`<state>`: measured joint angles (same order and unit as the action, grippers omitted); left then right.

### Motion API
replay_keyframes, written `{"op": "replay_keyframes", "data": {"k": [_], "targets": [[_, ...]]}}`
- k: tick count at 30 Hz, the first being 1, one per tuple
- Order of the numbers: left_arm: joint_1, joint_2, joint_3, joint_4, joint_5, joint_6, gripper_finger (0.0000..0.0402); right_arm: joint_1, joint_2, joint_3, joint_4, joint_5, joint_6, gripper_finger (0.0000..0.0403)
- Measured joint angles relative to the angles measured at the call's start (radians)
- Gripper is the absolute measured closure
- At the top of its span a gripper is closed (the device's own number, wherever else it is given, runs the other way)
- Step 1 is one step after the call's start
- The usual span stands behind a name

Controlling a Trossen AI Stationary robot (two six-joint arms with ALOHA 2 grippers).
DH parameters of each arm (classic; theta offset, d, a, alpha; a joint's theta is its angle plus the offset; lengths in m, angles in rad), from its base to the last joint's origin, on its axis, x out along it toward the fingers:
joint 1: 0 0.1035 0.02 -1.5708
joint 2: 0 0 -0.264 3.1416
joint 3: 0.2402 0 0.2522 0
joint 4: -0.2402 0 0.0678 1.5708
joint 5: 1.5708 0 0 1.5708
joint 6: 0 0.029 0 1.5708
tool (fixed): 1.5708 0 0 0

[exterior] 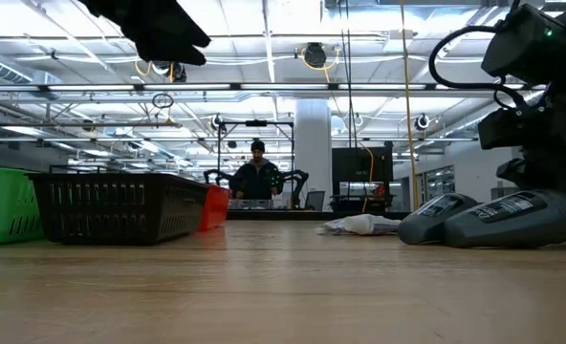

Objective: Pick & Place Travel size toiletries
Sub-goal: Put the right white toothpaste into the red bin

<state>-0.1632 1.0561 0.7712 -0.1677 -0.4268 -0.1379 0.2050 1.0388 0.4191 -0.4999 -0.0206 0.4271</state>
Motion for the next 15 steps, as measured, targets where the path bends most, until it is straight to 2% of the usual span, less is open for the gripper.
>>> {"op": "replay_keyframes", "data": {"k": [5, 12, 15], "targets": [[0.000, 0.038, 0.000, 0.006, 0.000, 0.004, 0.0121, 0.000, -0.009, -0.002, 0.002, -0.008, 0.003, 0.0274], [0.000, 0.039, 0.000, 0.011, 0.000, 0.004, 0.0121, 0.000, -0.069, -0.003, 0.005, -0.009, 0.001, 0.0379], [0.000, 0.039, 0.000, 0.019, -0.001, 0.003, 0.0121, 0.000, -0.109, -0.003, 0.013, 0.018, -0.003, 0.0390]]}}
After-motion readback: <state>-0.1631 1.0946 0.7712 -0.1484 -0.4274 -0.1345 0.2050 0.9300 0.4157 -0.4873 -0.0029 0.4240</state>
